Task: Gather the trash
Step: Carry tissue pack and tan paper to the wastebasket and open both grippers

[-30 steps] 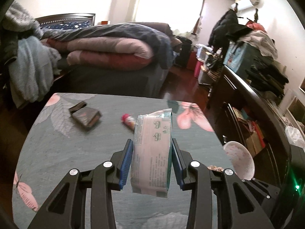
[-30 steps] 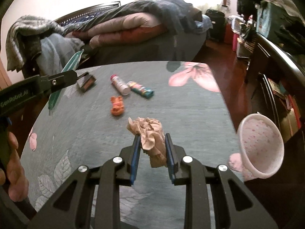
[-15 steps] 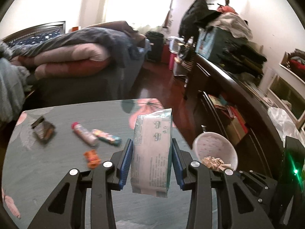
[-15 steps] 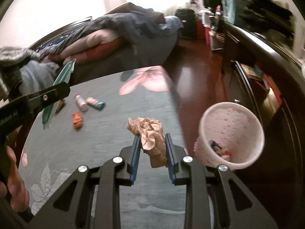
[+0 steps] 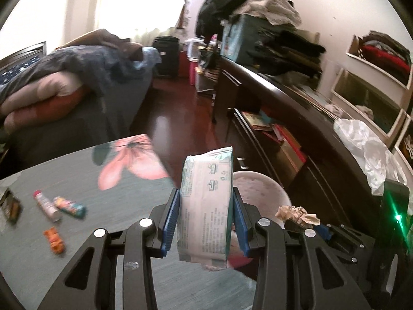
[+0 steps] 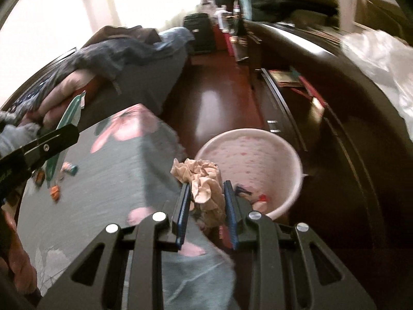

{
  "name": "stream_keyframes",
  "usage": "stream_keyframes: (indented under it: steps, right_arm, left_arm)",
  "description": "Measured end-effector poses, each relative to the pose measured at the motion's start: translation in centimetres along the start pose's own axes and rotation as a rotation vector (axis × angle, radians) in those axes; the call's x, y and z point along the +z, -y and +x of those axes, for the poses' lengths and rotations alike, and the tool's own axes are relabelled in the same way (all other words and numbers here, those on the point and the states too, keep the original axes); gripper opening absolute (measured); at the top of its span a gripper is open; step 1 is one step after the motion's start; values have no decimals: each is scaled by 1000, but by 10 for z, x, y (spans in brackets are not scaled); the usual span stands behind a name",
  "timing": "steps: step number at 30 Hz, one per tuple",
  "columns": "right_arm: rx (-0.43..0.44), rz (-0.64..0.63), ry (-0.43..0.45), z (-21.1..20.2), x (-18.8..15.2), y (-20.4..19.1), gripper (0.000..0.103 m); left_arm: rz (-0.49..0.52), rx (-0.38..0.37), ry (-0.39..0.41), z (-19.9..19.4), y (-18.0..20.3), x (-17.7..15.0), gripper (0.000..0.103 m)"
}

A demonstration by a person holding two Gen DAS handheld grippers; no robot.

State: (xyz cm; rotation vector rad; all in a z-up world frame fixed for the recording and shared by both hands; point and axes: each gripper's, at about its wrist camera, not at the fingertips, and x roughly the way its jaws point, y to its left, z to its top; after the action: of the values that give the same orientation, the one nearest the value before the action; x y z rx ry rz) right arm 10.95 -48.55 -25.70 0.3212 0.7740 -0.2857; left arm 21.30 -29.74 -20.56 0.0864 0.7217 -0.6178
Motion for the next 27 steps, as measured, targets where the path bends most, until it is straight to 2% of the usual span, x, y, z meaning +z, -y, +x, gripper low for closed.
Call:
stream_keyframes:
  steps: [6, 15, 27]
  right_arm:
    - [-54, 60, 7, 7, 4, 37, 28]
    - [-95, 98, 13, 24, 12, 61, 28]
    - [-136, 113, -4, 64, 22, 77, 28]
  left_arm:
    - [54, -54, -14, 23, 29, 7, 40]
    - [105, -116, -56, 62, 64, 12, 40]
    - [107, -143, -163, 133, 78, 11, 43]
